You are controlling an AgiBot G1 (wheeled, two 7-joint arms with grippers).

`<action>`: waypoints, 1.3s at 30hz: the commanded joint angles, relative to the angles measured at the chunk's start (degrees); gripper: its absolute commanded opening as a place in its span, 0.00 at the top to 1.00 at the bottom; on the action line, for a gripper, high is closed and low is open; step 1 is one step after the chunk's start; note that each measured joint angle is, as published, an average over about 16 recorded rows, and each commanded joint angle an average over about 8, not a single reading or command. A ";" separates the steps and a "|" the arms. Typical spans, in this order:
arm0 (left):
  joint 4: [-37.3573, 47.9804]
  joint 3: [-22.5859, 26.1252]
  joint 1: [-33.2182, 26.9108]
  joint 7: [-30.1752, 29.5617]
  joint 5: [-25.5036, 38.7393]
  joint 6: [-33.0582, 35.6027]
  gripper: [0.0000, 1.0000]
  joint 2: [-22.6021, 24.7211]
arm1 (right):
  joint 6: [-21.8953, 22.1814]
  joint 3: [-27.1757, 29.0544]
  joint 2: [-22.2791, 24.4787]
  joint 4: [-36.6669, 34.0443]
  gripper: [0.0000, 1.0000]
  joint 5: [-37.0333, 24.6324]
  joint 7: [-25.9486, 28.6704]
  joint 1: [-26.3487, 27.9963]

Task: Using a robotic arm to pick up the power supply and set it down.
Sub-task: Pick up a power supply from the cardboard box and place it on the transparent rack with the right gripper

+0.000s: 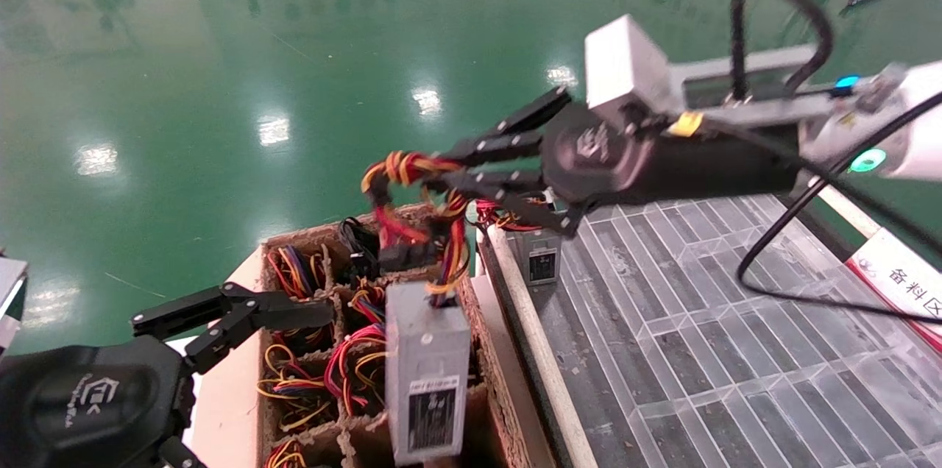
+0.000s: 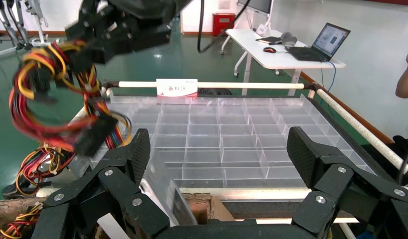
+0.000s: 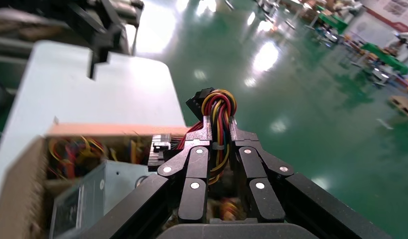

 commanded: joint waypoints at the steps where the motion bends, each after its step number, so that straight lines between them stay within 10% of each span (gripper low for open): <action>1: 0.00 0.00 0.00 0.00 0.00 0.00 0.00 0.00 | 0.22 -0.37 0.64 -0.26 1.00 -0.54 -0.65 1.79; 39: 0.00 0.01 0.00 0.01 -0.01 0.00 0.00 0.00 | 5.54 -6.46 -3.80 -22.34 1.00 -10.31 -17.85 6.60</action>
